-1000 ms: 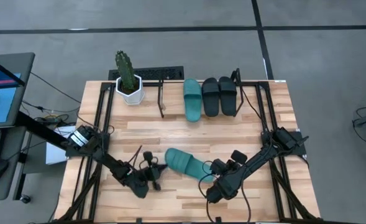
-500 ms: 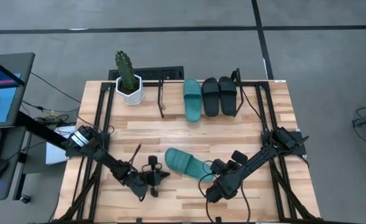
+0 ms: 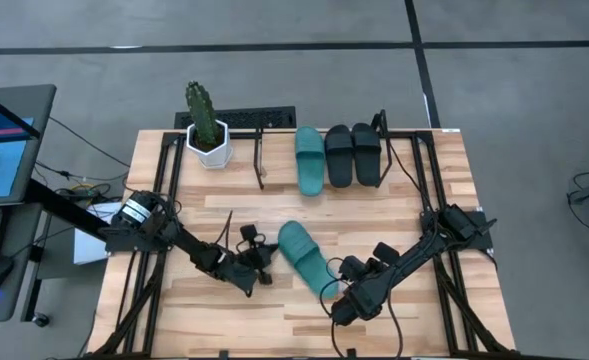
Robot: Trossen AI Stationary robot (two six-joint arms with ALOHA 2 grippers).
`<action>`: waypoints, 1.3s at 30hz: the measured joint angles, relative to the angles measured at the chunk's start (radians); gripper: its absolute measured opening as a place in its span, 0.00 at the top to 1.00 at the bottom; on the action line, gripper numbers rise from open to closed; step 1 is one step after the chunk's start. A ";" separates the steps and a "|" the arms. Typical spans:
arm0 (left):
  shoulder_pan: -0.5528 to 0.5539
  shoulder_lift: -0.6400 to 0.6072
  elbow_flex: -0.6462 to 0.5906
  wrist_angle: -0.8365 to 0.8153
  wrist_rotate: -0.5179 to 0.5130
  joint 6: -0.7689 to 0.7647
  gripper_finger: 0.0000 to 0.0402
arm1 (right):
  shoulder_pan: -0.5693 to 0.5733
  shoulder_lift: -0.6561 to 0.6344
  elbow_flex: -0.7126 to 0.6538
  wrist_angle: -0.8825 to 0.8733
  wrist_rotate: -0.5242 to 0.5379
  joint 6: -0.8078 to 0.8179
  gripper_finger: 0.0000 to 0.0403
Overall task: Pick and place slides into the shelf
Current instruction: Put the green slide on the shelf
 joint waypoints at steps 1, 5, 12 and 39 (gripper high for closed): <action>0.005 0.000 0.000 0.000 -0.026 0.012 1.00 | 0.000 0.000 0.000 0.000 0.000 0.000 0.85; 0.012 0.001 -0.001 0.001 -0.067 0.028 1.00 | 0.000 0.000 0.000 0.000 0.001 0.002 0.85; -0.046 0.002 -0.002 -0.001 -0.064 -0.011 1.00 | 0.007 0.000 0.000 0.005 -0.003 0.018 0.85; -0.228 0.006 0.280 -0.019 0.094 0.544 1.00 | 0.037 0.000 -0.001 0.000 0.097 -0.040 0.85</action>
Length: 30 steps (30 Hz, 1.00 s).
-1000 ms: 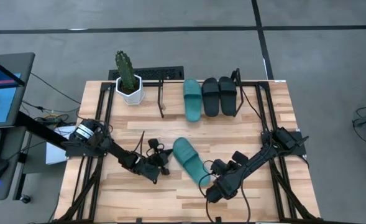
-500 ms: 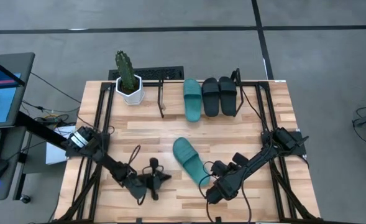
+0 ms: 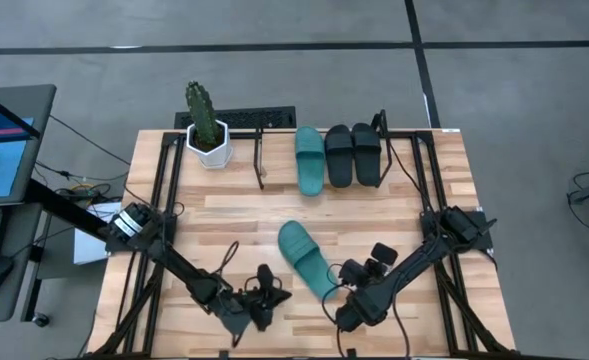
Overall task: Pick and place slides into the shelf
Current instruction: Put the green slide on the shelf
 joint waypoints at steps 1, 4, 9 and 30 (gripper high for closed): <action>0.009 0.000 0.023 -0.038 -0.043 -0.020 1.00 | 0.005 0.000 0.000 0.000 0.034 -0.002 0.85; 0.042 -0.001 0.083 -0.142 -0.148 -0.068 1.00 | 0.020 0.000 0.000 0.000 0.137 0.002 0.85; 0.091 -0.001 0.138 -0.183 -0.226 -0.118 0.94 | 0.042 0.000 0.000 0.000 0.240 -0.006 0.85; 0.186 -0.002 0.191 -0.179 -0.203 -0.284 0.67 | 0.292 -0.139 -0.474 0.000 0.866 0.292 0.85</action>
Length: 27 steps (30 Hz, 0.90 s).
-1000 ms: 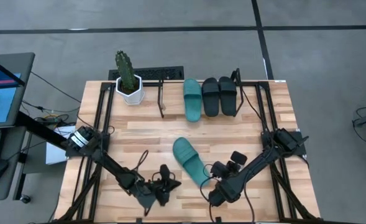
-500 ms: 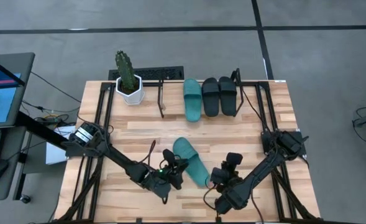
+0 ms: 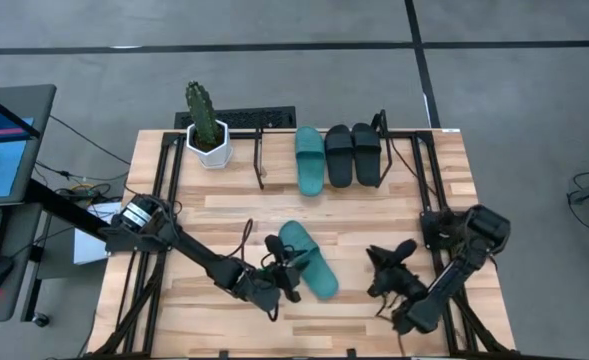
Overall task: Pick and place slides into the shelf
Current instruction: Put the green slide on the shelf
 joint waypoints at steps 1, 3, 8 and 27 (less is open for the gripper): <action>0.003 0.000 0.008 0.000 0.018 -0.021 0.67 | 0.012 -0.021 -0.022 0.004 -0.001 0.070 0.85; 0.013 0.000 0.027 -0.006 0.069 -0.067 0.67 | 0.038 -0.056 -0.057 0.013 -0.013 0.159 0.85; 0.044 0.000 0.079 -0.098 0.141 -0.206 0.67 | 0.091 -0.073 -0.073 0.051 -0.027 0.209 0.85; 0.084 0.019 0.326 -0.760 0.295 -0.748 0.67 | 0.117 -0.070 -0.137 0.206 -0.223 0.072 0.85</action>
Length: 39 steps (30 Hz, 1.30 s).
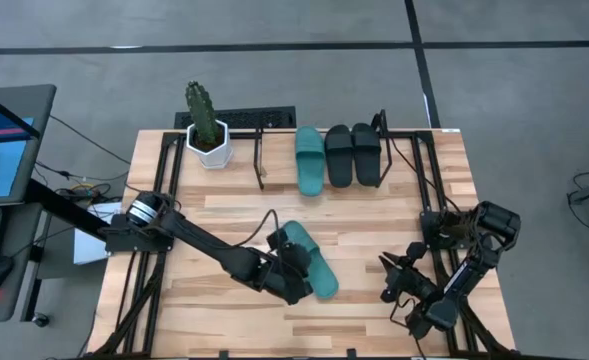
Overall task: Pick and place slides into the shelf
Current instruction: Put the green slide on the shelf
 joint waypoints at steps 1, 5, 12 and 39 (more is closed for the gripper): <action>0.002 0.014 0.007 -0.007 0.023 -0.022 0.67 | 0.000 0.000 -0.008 0.000 0.000 0.000 0.85; 0.009 0.115 0.086 -0.079 0.084 -0.059 0.67 | -0.008 0.001 -0.039 -0.003 0.000 0.005 0.85; 0.008 0.297 0.398 -0.437 0.004 -0.059 0.67 | -0.034 0.001 -0.093 0.001 -0.003 0.007 0.85; 0.008 0.458 0.661 -0.825 -0.078 -0.126 0.68 | -0.185 0.001 -0.323 0.129 0.004 0.008 0.85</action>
